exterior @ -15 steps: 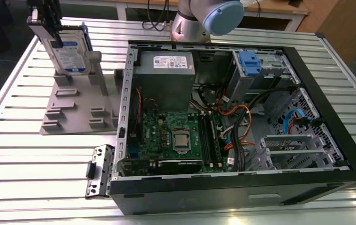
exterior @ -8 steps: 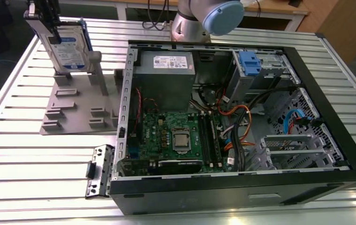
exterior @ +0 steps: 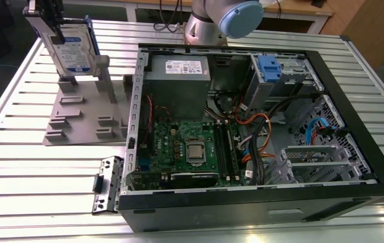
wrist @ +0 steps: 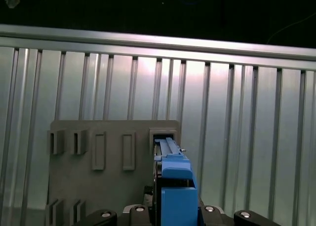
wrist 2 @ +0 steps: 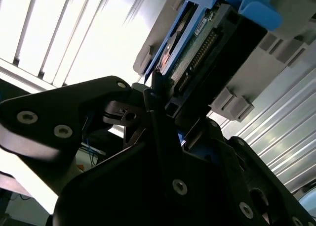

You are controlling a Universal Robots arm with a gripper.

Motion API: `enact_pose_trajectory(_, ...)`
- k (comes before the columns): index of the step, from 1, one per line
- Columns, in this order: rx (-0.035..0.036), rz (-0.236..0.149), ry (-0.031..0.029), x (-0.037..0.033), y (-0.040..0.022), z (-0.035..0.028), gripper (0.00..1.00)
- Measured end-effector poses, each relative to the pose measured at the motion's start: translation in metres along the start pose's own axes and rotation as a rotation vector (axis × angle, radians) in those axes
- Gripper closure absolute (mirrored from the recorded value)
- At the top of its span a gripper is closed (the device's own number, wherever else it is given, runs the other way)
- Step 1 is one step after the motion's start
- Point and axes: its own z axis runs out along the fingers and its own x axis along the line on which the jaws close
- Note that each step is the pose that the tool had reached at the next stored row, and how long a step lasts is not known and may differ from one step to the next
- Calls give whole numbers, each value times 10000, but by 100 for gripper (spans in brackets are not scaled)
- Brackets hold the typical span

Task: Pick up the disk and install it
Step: 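Pick up the disk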

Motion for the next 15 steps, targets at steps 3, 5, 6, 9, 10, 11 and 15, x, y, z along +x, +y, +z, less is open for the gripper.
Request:
enact_pose_trajectory(3,-1,0,0,0,0,-29,64)
enact_pose_trajectory(5,-1,0,0,0,1,-52,64)
enact_pose_trajectory(6,0,0,0,0,1,-62,64)
enact_pose_trajectory(9,0,0,0,-1,1,-93,64)
enact_pose_trajectory(10,0,0,0,-1,1,-103,64)
enact_pose_trajectory(11,1,0,0,-1,2,-112,64)
enact_pose_trajectory(15,0,0,0,-1,2,-151,64)
